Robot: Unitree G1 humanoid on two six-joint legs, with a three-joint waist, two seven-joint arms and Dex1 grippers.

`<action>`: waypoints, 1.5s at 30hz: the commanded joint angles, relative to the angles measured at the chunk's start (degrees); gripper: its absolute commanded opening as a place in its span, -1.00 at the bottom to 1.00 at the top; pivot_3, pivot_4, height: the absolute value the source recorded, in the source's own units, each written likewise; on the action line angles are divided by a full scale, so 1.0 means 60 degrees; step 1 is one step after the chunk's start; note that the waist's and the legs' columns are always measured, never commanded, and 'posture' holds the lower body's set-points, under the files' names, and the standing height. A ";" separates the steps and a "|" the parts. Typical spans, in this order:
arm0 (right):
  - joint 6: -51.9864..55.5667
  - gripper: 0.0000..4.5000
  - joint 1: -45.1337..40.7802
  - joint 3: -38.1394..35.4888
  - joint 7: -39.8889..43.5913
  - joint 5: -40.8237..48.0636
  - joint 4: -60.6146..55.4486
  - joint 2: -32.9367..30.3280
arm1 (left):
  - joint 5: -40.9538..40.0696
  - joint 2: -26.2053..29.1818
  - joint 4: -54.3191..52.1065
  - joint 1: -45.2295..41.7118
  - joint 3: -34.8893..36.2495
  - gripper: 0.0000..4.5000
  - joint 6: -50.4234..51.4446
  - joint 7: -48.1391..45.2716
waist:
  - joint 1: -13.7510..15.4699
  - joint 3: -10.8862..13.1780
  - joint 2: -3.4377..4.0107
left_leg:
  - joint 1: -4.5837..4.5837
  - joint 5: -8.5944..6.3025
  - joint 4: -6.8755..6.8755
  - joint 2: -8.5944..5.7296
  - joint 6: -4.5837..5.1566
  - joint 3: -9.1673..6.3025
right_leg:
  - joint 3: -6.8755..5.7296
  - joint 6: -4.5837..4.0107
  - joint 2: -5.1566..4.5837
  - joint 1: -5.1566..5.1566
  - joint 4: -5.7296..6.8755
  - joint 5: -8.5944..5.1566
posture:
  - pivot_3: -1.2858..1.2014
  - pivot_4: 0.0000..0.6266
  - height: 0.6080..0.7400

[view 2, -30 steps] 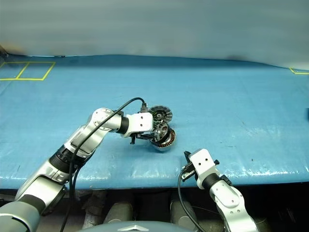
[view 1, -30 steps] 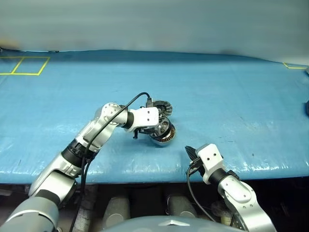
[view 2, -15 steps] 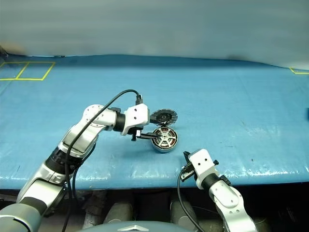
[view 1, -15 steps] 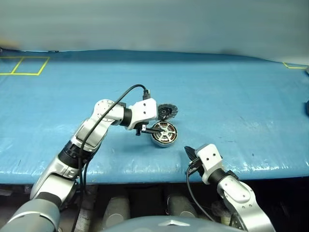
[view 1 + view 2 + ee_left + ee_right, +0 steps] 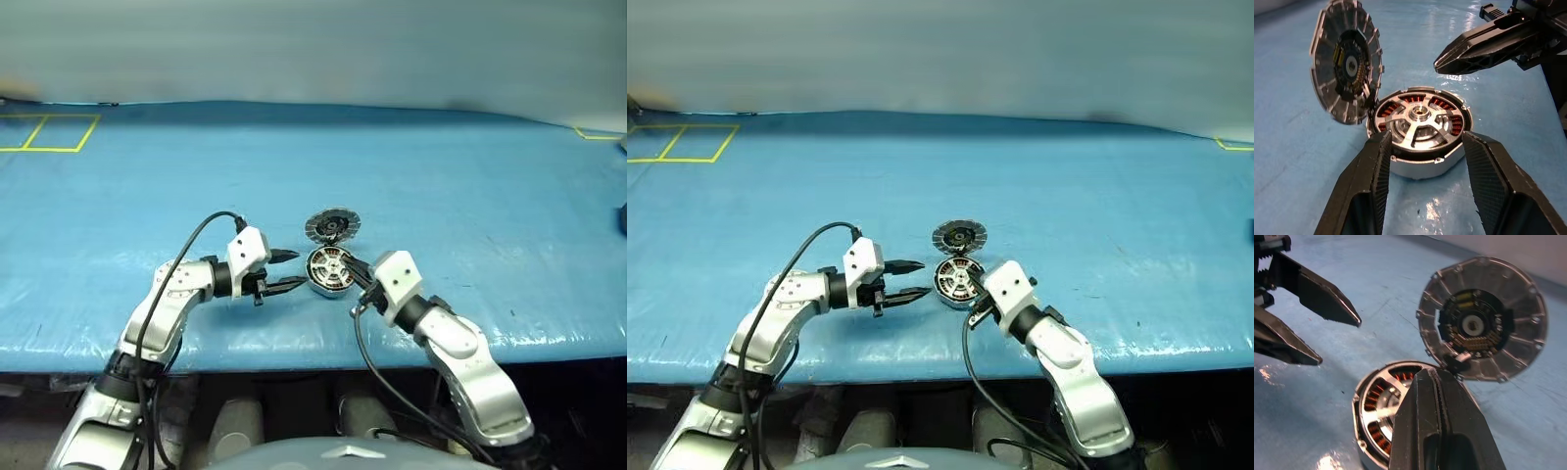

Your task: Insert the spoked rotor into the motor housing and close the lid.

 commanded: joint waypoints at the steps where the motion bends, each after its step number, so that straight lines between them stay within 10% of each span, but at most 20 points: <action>1: -0.0291 -1.00 -0.0616 0.0313 0.0243 -0.0114 0.0461 0.0036 | -0.0312 0.0007 -0.0571 0.0336 0.0340 0.08 -0.0169 0.0247 | 0.0009 0.0000 0.0000 | -0.0003 0.0000 -0.0001 -0.0003 0.0000 -0.0001 | 0.0000 0.0000 -0.0003 0.0000 0.0000 0.0000 | 0.03 -0.52 1.00; 34: 0.0003 -1.00 -0.2615 0.2414 0.1269 -0.3339 0.2206 -0.1185 | -0.0476 -0.0386 -0.0862 0.0799 -0.0118 0.08 -0.0219 0.1093 | -0.0223 -0.0034 -0.0035 | 0.0075 0.0024 -0.0016 -0.0009 -0.0016 0.0015 | 0.0019 -0.0028 -0.0009 0.0068 -0.0013 -0.0005 | 0.03 -0.52 1.00; 45: -0.0061 -1.00 -0.1865 0.0159 0.1360 -0.0536 0.1065 0.0059 | -0.0820 -0.0354 -0.0777 0.0598 0.0131 0.08 0.0024 0.1132 | -0.0229 -0.0008 -0.0027 | 0.0006 0.0023 -0.0030 -0.0011 -0.0016 0.0005 | 0.0013 0.0006 -0.0009 0.0001 -0.0014 0.0015 | 0.03 -0.52 1.00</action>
